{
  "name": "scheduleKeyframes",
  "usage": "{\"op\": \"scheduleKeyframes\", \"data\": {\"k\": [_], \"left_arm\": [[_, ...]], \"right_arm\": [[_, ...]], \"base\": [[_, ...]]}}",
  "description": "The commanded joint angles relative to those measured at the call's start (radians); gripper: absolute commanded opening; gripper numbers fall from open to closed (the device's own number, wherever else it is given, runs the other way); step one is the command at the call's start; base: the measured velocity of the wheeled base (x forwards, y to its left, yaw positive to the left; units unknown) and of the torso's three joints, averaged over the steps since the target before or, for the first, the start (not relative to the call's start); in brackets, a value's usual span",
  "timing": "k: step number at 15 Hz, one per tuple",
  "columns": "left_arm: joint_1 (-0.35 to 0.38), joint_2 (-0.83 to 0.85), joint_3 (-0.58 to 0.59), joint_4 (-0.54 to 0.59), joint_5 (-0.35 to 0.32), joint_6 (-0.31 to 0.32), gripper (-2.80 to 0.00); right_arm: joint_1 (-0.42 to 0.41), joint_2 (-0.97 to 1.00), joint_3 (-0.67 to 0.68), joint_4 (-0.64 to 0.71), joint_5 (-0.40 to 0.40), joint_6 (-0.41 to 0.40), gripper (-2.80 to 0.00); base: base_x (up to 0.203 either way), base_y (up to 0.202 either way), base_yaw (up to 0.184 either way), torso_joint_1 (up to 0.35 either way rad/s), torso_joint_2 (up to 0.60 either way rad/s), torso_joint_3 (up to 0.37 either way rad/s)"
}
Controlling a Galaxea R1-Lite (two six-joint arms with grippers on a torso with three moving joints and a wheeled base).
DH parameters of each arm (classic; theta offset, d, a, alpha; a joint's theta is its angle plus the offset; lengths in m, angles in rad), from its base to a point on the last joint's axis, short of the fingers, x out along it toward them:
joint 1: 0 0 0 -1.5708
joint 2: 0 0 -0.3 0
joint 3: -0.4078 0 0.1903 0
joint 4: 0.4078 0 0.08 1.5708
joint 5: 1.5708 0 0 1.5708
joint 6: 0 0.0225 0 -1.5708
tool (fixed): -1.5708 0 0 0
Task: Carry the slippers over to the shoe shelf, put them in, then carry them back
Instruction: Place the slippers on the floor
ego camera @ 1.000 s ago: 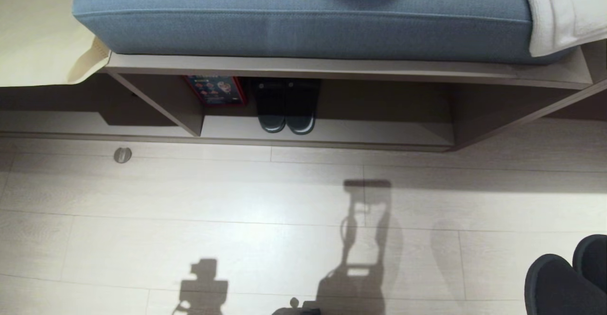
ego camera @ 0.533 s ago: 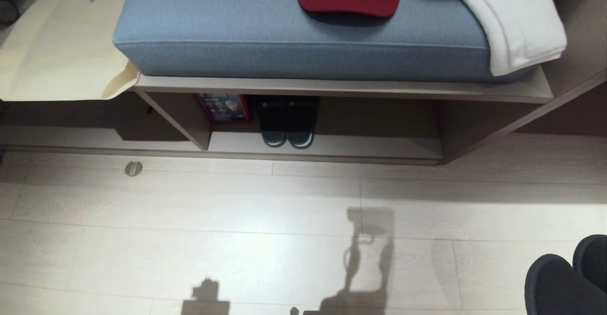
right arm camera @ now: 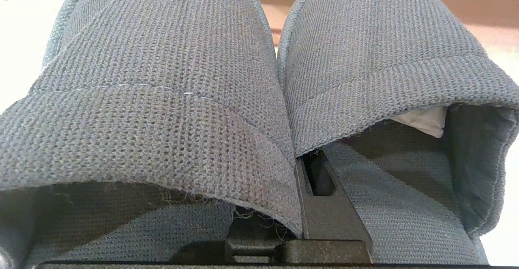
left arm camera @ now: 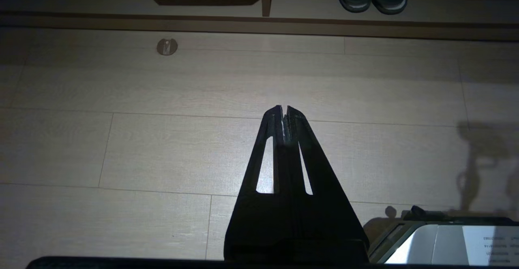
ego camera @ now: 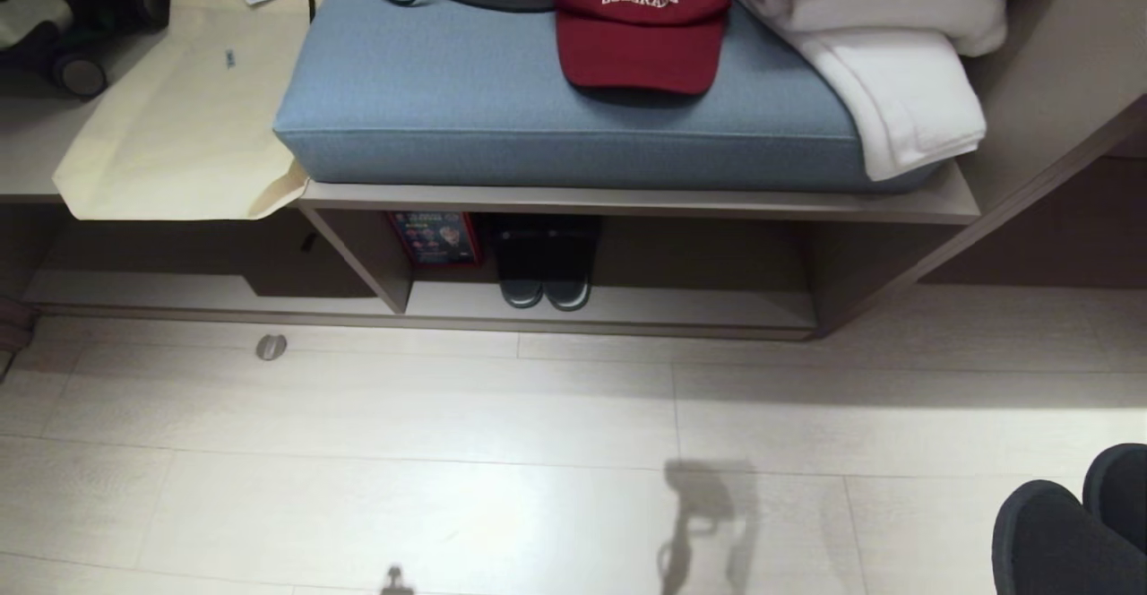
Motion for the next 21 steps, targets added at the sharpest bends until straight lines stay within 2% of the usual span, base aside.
{"op": "scheduleKeyframes", "data": {"k": [1,21], "left_arm": [[0.001,0.001,0.0,-0.001,0.0,-0.002,-2.8],[0.001,0.001,0.0,-0.001,0.0,-0.003,-2.8]], "right_arm": [[0.0,0.001,0.0,0.0,0.0,-0.001,-2.8],[0.0,0.001,0.0,0.0,0.0,-0.001,-2.8]], "base": [[0.0,0.0,0.0,0.002,0.0,0.203],[0.0,0.0,0.0,0.003,0.0,0.203]]}}
